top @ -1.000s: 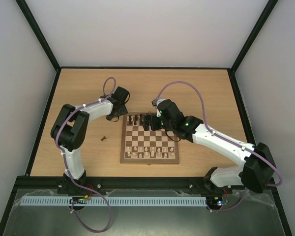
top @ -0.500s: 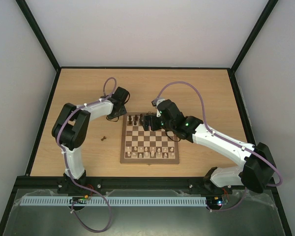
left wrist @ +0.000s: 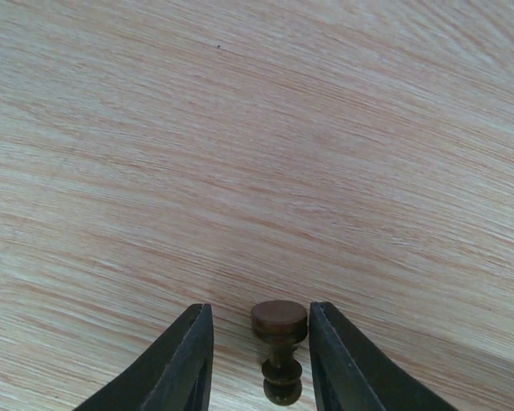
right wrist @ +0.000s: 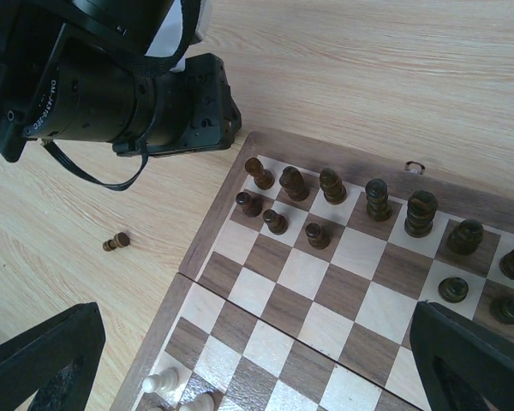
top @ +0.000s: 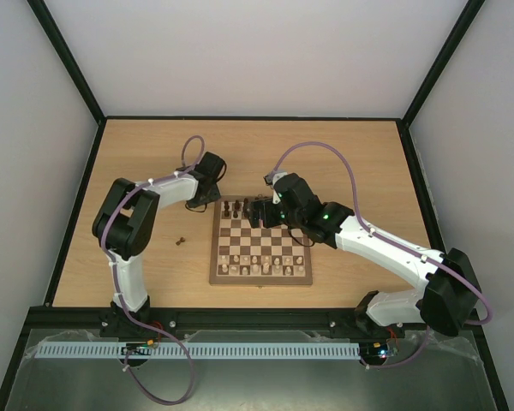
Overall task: Set up the chess pieces on the board
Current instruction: Pick up the chess piece at the center of the board, then place the chess piece on the chessboard.
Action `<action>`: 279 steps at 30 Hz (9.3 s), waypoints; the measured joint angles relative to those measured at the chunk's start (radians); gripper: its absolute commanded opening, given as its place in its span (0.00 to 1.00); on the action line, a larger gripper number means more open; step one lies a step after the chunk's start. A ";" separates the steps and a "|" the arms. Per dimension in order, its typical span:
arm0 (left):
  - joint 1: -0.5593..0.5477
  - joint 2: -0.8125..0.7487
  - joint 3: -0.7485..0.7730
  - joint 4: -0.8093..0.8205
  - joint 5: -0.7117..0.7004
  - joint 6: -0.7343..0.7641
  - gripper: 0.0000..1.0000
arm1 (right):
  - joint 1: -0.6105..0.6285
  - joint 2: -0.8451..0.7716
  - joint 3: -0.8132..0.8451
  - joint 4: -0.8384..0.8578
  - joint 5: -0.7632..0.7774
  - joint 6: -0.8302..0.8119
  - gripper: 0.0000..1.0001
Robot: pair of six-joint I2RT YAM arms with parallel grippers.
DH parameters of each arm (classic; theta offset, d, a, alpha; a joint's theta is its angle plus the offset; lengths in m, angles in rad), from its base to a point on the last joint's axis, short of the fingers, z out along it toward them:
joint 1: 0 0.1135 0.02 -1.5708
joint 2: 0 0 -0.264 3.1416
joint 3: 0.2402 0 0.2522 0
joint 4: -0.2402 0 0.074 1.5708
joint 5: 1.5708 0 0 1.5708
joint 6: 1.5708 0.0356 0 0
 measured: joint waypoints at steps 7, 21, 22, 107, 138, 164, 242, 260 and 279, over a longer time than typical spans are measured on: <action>0.006 0.018 0.019 0.008 0.001 0.007 0.25 | 0.001 0.000 0.000 0.000 0.000 0.000 0.99; 0.022 0.032 0.028 0.017 0.011 0.016 0.02 | 0.002 0.000 0.000 0.000 0.000 0.000 0.99; 0.023 0.031 0.028 0.017 0.013 0.016 0.02 | 0.002 0.000 0.000 0.000 0.000 0.000 0.99; 0.009 -0.213 0.227 -0.553 0.693 -0.140 0.02 | 0.242 0.494 0.510 -0.266 0.358 -0.164 0.34; 0.053 -0.200 0.227 -0.539 0.769 -0.144 0.02 | 0.250 0.425 0.345 -0.177 0.394 -0.167 0.38; 0.052 -0.212 0.225 -0.518 0.834 -0.163 0.02 | 0.256 0.290 0.227 0.022 0.379 -0.237 0.33; 0.056 -0.244 0.163 -0.430 0.890 -0.185 0.21 | 0.268 0.402 0.277 0.037 0.509 -0.250 0.04; 0.106 -0.358 0.058 -0.210 1.022 -0.186 0.53 | 0.266 0.292 0.273 -0.027 0.472 -0.212 0.04; 0.187 -0.672 -0.066 0.012 0.912 -0.052 0.99 | 0.211 0.112 0.364 -0.409 0.253 -0.102 0.04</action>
